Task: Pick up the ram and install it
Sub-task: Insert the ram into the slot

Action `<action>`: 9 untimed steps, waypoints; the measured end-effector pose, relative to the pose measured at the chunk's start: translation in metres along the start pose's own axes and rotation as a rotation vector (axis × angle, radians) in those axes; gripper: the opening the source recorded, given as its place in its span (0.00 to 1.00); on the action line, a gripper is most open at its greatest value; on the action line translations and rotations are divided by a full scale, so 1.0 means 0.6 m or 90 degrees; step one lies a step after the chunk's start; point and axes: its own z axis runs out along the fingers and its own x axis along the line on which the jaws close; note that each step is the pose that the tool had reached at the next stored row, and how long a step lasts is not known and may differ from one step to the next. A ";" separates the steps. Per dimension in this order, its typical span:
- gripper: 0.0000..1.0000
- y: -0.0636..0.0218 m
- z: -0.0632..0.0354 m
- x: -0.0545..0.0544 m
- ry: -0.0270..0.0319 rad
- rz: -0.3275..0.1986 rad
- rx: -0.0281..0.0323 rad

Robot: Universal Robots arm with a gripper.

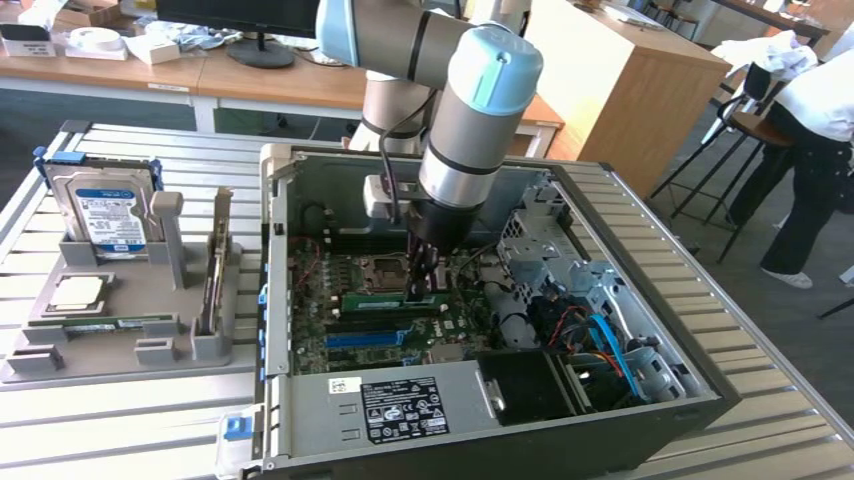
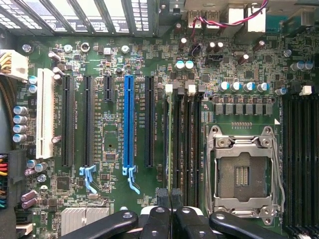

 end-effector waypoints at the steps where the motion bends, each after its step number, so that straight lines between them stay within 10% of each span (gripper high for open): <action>1: 0.11 0.000 0.000 0.000 0.0000 0.000 0.0000; 9: 0.11 0.000 0.002 0.000 0.0000 0.000 0.0000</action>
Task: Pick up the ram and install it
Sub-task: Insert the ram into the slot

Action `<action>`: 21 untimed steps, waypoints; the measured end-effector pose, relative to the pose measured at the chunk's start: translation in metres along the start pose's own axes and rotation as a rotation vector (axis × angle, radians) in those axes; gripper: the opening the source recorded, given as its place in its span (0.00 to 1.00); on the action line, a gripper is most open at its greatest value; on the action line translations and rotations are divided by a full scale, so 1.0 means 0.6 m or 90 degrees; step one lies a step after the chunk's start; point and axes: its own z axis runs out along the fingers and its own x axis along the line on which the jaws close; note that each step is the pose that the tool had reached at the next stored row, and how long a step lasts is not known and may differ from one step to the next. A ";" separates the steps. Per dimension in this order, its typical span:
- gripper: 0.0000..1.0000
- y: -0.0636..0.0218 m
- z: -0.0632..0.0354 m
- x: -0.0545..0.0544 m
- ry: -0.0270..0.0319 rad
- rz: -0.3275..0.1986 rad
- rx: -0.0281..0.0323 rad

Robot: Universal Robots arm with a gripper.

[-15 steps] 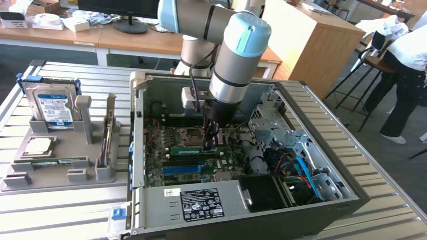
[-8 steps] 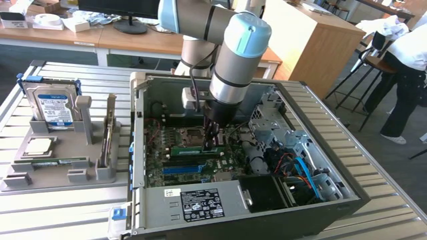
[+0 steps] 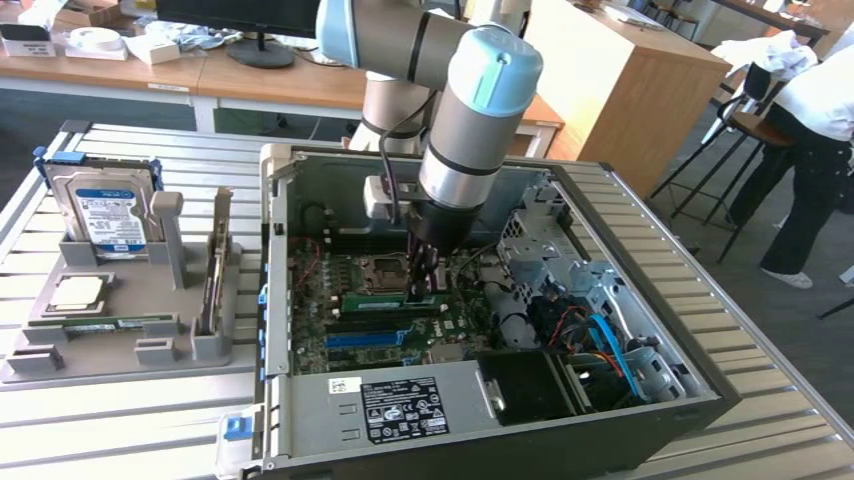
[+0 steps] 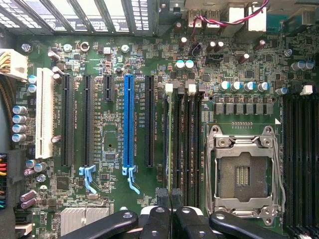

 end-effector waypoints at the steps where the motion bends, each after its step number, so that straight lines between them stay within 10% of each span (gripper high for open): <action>1: 0.11 0.000 0.000 0.000 0.0000 0.000 0.0000; 21: 0.11 0.000 0.003 -0.001 0.0001 0.000 0.0000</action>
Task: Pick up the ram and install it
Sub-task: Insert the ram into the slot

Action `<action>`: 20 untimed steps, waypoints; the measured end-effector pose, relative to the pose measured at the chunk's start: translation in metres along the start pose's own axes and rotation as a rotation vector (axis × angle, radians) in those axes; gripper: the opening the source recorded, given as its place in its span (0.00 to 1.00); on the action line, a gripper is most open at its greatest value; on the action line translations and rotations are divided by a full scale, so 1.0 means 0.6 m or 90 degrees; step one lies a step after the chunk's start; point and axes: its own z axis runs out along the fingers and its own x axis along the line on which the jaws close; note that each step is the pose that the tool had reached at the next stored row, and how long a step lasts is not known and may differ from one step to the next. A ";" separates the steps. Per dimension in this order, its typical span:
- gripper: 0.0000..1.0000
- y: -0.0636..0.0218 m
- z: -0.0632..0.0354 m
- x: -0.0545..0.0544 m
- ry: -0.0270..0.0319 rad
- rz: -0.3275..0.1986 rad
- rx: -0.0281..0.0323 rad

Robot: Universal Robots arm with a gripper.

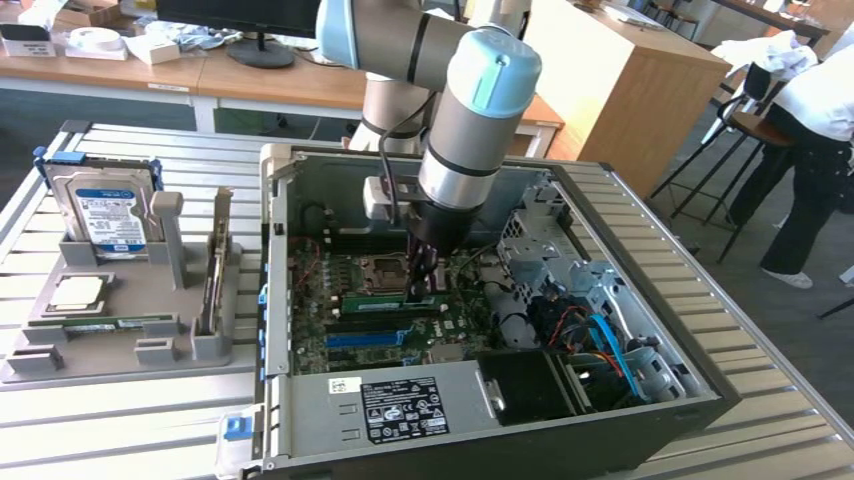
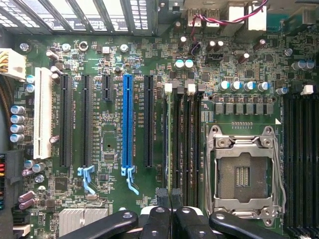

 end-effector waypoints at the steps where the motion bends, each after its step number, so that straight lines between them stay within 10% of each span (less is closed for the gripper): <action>1: 0.11 0.000 0.000 0.000 0.0000 0.000 0.0000; 20: 0.11 -0.003 -0.010 0.000 0.0014 0.000 -0.0073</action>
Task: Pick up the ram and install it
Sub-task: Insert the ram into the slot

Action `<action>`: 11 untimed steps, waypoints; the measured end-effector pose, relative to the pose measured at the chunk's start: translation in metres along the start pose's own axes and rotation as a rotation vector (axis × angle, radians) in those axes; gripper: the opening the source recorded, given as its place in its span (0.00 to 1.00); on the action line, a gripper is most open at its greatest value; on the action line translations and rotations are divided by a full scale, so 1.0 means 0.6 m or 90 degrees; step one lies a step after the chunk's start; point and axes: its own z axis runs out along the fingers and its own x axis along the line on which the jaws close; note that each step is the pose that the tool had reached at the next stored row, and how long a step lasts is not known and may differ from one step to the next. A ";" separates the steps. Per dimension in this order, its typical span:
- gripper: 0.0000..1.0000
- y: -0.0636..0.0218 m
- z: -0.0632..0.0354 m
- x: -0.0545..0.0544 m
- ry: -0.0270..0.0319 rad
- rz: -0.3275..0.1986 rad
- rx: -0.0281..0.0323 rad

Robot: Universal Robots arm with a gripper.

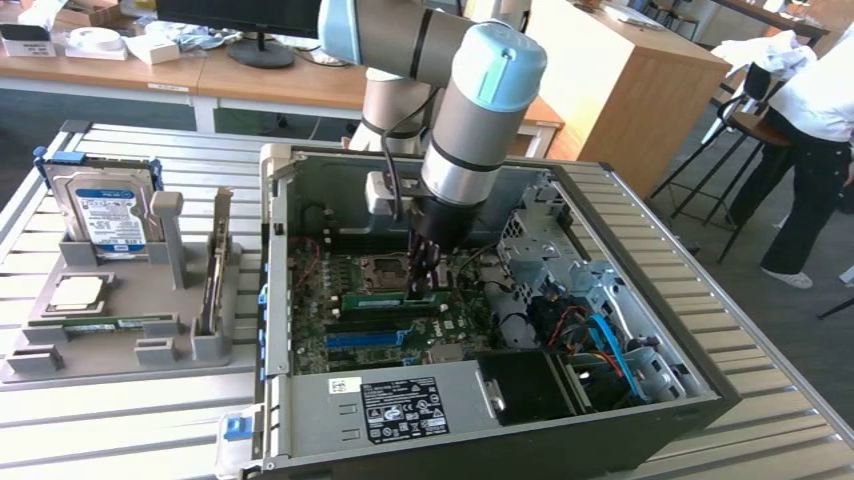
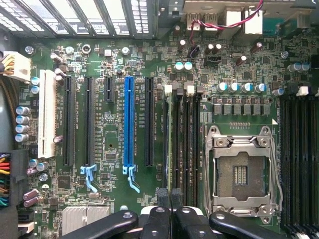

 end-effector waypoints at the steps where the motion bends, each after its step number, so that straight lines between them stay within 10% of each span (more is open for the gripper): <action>1: 0.11 0.000 0.000 0.000 0.0001 0.000 -0.0021; 11: 0.11 -0.002 0.001 0.000 0.0000 0.000 -0.0073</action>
